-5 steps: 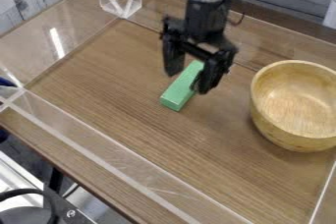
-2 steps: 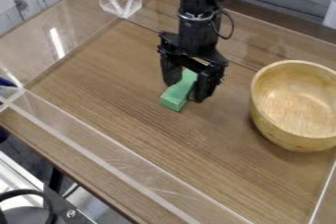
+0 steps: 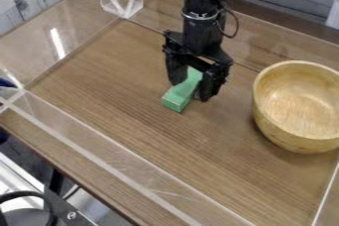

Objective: Put the green block in the brown bowl

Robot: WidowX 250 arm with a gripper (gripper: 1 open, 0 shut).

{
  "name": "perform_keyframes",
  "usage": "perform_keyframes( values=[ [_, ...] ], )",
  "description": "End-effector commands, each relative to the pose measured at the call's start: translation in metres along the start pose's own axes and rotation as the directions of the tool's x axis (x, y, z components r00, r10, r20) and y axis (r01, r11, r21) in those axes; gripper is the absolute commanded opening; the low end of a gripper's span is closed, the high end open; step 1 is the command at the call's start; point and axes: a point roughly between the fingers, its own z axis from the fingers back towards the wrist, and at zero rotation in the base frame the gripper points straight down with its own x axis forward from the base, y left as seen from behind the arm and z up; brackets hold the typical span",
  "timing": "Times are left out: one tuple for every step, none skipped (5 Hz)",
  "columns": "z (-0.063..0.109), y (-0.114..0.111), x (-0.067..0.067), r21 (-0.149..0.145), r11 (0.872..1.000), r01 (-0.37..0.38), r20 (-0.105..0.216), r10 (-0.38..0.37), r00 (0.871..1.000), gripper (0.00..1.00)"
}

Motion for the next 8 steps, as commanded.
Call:
perform_keyframes(
  values=[
    [0.024,0.004,0.011,0.013,1.0,-0.007,0.102,0.005,0.995,1.0],
    [0.024,0.005,0.012,0.012,1.0,-0.01,0.115,0.009,0.993,1.0],
    [0.024,0.006,0.012,0.011,1.0,-0.014,0.128,0.012,0.992,1.0],
    [0.021,0.006,0.012,0.011,1.0,-0.016,0.13,0.015,0.991,1.0],
    [0.017,0.005,0.013,0.011,1.0,-0.017,0.129,0.015,0.991,1.0],
    [0.015,0.004,0.013,0.01,1.0,-0.018,0.129,0.016,0.992,1.0],
    [0.012,0.004,0.015,0.011,1.0,-0.02,0.128,0.018,0.992,1.0],
    [0.009,0.003,0.016,0.012,1.0,-0.022,0.125,0.021,0.992,1.0]
  ],
)
